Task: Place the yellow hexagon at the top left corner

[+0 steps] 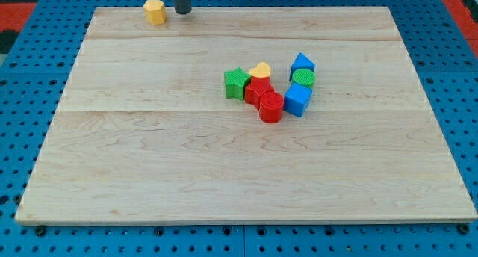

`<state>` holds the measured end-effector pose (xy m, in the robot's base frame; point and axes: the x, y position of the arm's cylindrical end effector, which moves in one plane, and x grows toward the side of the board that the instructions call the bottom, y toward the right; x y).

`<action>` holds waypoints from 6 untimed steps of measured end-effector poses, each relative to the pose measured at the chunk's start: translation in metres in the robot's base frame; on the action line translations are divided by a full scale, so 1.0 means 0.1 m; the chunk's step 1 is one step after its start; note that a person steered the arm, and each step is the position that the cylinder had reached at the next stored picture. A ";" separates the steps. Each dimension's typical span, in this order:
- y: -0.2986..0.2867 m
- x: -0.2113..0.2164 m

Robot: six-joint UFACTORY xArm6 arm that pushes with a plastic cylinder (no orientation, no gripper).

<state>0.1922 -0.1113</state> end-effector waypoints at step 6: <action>-1.78 0.27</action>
